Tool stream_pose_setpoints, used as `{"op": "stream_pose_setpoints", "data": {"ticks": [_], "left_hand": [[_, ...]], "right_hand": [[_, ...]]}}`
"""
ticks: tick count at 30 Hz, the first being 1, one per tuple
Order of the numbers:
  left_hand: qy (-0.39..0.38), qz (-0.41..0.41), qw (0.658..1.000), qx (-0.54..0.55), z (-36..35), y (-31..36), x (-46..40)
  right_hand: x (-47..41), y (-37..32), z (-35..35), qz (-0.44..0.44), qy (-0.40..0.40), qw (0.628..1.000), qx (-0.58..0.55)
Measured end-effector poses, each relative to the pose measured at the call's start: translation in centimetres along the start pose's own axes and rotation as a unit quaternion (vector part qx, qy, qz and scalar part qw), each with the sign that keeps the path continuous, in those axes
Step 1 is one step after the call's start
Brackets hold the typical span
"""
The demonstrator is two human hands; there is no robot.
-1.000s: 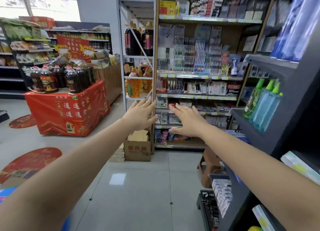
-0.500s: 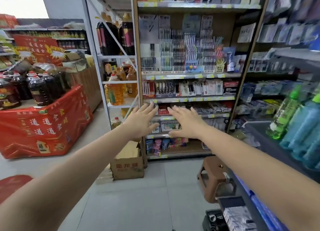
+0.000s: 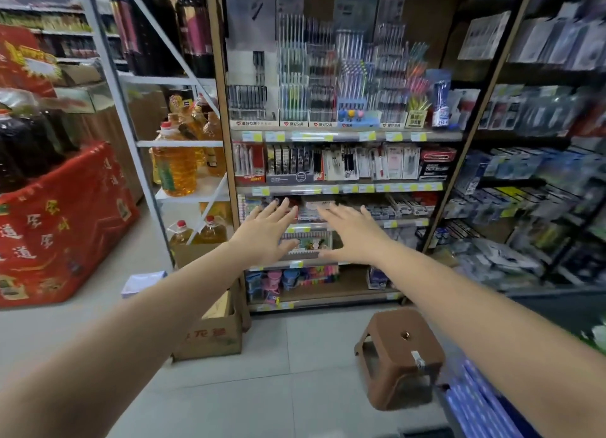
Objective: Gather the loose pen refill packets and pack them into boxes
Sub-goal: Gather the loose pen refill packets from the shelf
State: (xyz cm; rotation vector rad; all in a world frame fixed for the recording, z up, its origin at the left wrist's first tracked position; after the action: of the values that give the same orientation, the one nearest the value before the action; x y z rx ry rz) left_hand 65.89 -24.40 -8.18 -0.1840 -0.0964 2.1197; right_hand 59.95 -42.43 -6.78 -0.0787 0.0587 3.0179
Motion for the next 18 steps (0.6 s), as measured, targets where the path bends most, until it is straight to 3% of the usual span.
{"op": "stream_pose_setpoints", "data": {"ticks": [18], "left_hand": [[-0.034, -0.152, 0.988, -0.02, -6.7, -12.2, -25.6]], "right_hand": [[-22.0, 9.3, -5.4, -0.106, -0.032, 0.994, -0.002]]}}
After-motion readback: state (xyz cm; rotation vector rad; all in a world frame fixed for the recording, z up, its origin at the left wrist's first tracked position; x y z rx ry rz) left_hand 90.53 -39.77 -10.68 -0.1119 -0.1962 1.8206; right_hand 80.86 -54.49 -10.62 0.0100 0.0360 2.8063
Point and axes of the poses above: each hand's wrist, its own x-axis away from the middle knuckle, its own z-axis out of the back of the hand, y = z × x, the point moved 3 cm from there along -x, towards the middle knuckle, and after that the axes turned 15 degrees about -z, right-handed, at the moved point
